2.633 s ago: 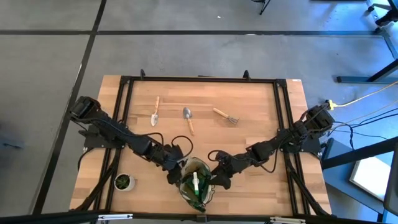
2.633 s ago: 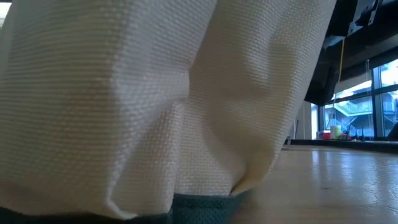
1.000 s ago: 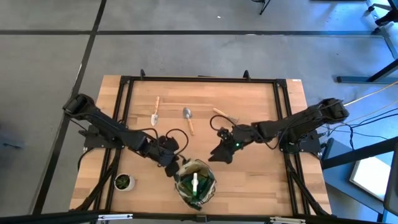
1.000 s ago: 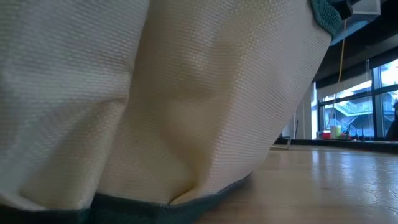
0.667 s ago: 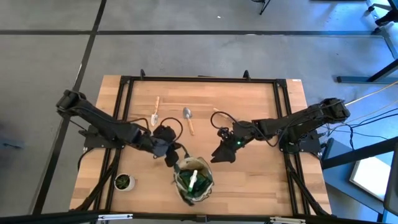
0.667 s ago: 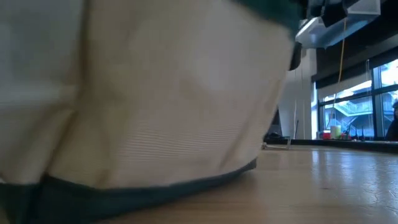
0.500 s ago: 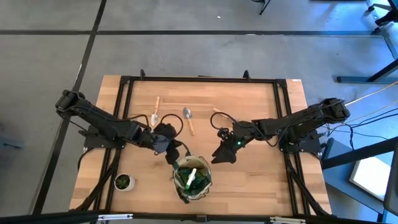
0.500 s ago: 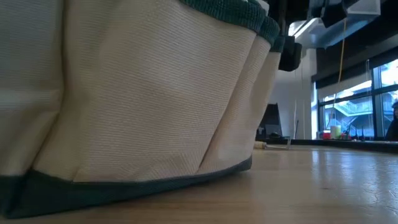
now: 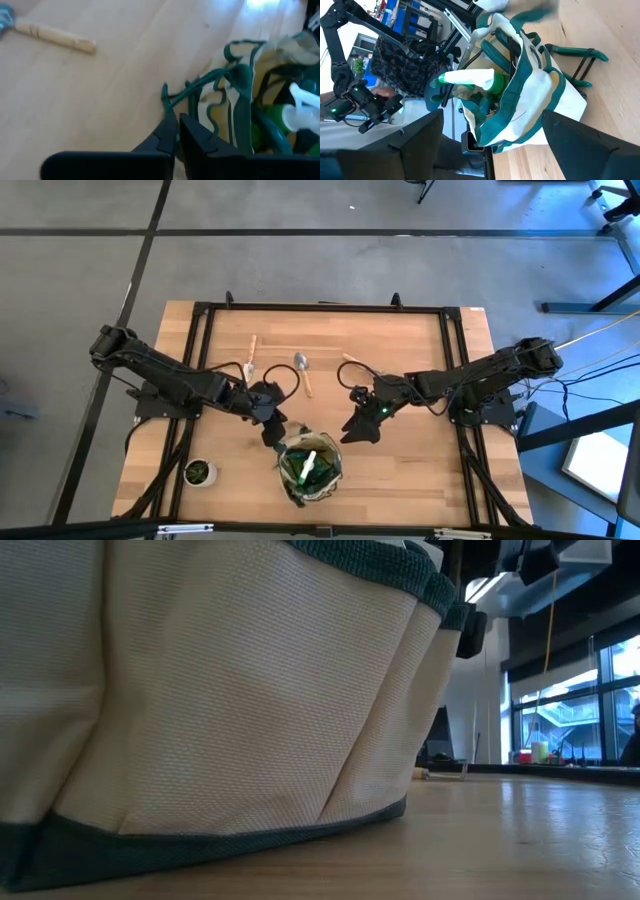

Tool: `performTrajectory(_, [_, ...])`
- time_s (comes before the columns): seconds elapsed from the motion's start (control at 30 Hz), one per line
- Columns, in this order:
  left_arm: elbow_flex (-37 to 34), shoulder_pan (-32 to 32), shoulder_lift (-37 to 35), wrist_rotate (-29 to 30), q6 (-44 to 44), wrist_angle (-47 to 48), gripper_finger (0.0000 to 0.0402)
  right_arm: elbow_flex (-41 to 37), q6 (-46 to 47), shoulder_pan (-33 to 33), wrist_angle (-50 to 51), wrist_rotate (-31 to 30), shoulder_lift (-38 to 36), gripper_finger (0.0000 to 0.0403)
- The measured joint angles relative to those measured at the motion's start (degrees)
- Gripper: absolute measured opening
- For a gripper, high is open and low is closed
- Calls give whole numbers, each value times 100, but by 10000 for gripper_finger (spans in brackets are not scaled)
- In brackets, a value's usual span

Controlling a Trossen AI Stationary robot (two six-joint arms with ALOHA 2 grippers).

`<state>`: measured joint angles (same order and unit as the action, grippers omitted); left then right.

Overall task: Pick & Place Garden tools in Gardening bag
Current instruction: Adjust the gardening bag

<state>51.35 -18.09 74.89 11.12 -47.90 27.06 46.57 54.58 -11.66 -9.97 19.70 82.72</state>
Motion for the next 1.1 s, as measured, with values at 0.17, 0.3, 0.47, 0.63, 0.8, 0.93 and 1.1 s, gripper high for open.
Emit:
performTrajectory(0.17, [0,-2,0,-335,-81,20,102,0,-23,0,15,-2,0,339])
performTrajectory(0.3, [0,-2,0,-112,-100,23,183,0,-138,0,236,-2,2,339])
performTrajectory(0.47, [0,64,0,541,-343,21,243,-3,-432,16,753,197,9,339])
performTrajectory(0.63, [0,191,-2,1052,-987,23,252,-450,-470,249,-568,761,9,339])
performTrajectory(0.8, [0,326,-2,1045,-1512,-17,247,-1166,-111,595,-2308,1124,7,339])
performTrajectory(0.93, [0,443,-4,1042,-2064,-55,244,-1367,20,867,-2344,1783,7,339])
performTrajectory(1.1, [0,719,-4,1042,-2652,-348,244,-1458,-188,1303,-2384,2613,9,339])
